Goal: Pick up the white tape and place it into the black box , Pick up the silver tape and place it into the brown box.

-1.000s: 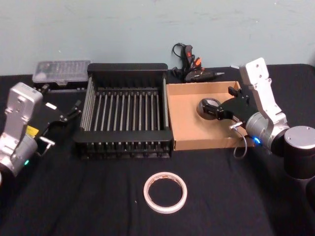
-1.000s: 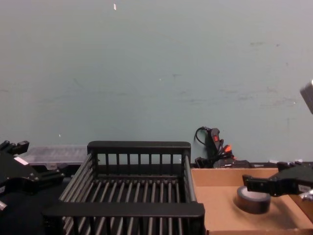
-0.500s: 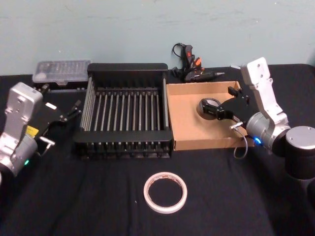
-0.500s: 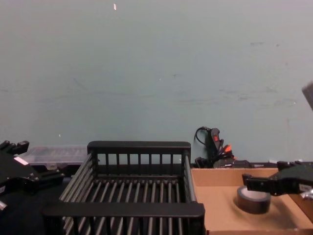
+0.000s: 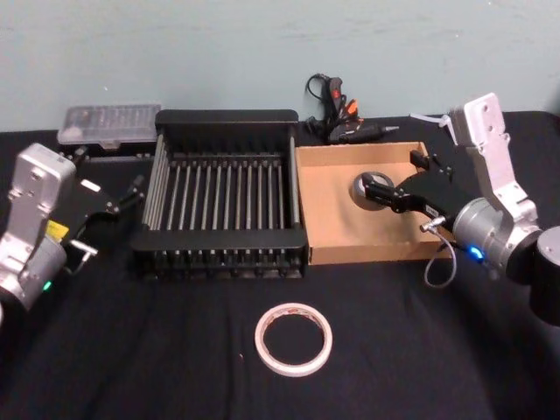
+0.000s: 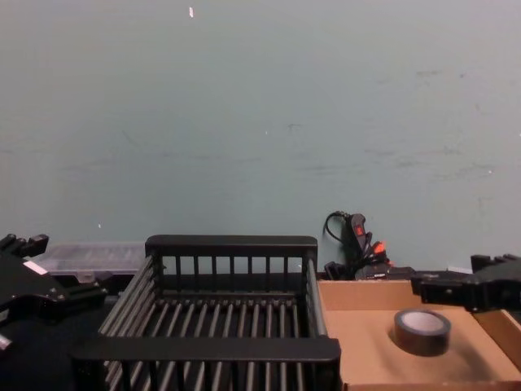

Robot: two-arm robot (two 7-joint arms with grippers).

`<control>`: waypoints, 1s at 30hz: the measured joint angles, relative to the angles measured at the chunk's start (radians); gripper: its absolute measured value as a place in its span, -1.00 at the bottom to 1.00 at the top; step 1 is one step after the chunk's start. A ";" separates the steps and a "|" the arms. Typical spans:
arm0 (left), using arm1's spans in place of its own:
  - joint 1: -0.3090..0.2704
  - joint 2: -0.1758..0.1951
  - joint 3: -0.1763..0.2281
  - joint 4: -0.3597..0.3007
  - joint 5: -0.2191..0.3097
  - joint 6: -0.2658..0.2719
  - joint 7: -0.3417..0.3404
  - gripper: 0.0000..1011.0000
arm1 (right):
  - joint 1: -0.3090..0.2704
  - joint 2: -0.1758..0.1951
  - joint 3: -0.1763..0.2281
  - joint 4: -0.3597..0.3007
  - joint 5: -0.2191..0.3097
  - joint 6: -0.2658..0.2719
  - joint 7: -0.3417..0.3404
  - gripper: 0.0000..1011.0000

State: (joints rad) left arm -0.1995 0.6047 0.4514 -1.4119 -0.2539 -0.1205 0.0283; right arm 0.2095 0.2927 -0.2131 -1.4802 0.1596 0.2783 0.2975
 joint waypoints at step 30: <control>0.000 0.000 0.000 0.000 0.000 0.000 0.000 0.98 | -0.212 0.153 -0.056 -0.319 0.098 0.190 0.046 0.98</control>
State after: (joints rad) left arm -0.1995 0.6047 0.4514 -1.4120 -0.2539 -0.1205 0.0283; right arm -0.0027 0.4457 -0.2687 -1.7992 0.2571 0.4681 0.3437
